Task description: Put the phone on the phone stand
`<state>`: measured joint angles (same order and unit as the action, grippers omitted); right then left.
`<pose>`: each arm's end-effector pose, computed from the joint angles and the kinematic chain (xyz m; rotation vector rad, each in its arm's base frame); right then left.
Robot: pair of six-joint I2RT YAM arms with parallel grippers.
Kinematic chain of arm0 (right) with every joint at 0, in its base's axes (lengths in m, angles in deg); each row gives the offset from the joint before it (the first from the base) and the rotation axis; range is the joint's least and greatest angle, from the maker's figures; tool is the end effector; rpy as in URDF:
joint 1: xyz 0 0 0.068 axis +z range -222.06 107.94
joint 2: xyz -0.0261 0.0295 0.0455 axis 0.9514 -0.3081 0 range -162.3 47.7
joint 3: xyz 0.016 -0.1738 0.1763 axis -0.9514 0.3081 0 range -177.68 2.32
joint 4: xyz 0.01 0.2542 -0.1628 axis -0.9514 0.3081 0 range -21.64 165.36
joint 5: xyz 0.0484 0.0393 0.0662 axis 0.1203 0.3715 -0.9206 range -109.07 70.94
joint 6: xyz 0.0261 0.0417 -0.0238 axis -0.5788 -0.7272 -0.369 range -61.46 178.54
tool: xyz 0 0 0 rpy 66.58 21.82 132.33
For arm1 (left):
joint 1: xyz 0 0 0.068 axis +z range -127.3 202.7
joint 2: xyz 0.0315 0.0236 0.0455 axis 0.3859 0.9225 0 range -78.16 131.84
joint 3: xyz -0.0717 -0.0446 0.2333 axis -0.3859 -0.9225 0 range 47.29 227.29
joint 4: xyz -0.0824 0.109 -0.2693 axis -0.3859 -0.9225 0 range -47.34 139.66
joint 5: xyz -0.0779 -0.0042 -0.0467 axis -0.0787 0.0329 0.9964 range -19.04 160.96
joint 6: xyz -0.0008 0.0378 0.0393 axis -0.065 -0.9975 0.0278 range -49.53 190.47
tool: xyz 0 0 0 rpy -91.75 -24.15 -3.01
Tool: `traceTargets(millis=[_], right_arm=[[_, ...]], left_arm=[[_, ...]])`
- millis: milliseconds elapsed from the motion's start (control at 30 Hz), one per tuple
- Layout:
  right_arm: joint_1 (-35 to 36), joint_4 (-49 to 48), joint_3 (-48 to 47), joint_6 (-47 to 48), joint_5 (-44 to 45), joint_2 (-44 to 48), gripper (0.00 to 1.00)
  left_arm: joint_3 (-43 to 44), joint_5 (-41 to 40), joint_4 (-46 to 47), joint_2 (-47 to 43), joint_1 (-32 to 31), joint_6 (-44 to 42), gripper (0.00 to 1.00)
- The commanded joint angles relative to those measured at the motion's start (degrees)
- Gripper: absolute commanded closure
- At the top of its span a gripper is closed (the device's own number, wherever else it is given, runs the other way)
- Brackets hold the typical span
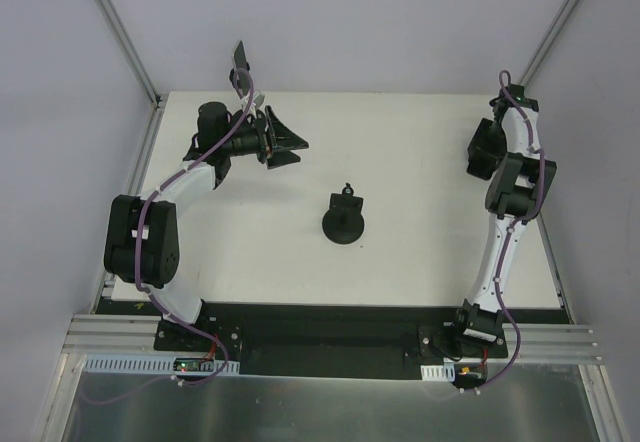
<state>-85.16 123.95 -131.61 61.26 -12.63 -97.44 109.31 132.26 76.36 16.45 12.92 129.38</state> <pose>0.5378 -0.1294 0.1511 0.2801 2.7326 -0.2306 0.3937 -0.1005 0.2373 0.1217 1.9559 -1.7251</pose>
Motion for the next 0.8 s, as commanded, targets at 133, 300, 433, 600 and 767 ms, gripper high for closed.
traceTargets(millis=[133, 300, 433, 600, 767], right_arm=[[0.6, 0.3, 9.7, -1.7, -8.4, 8.6, 0.99], [2.0, -12.6, 32.4, -7.3, -15.7, 21.4, 0.99], [2.8, -25.5, 47.2, -14.6, -20.9, 30.4, 0.99], [2.6, -42.0, 67.2, -25.1, -30.7, 41.2, 0.99], [2.5, -66.0, 80.3, -40.1, -39.6, 48.5, 0.99]], left_arm=[[2.1, 1.6, 1.6, -1.9, -0.4, -1.1, 0.15], [2.1, 1.7, 1.7, -2.6, -0.4, -1.1, 0.15], [2.1, 1.8, 1.9, -3.1, -0.4, -1.1, 0.16], [2.3, 1.5, 2.0, -3.8, -0.9, -2.0, 0.18], [2.5, 1.5, 2.0, -4.5, -1.7, -3.1, 0.19]])
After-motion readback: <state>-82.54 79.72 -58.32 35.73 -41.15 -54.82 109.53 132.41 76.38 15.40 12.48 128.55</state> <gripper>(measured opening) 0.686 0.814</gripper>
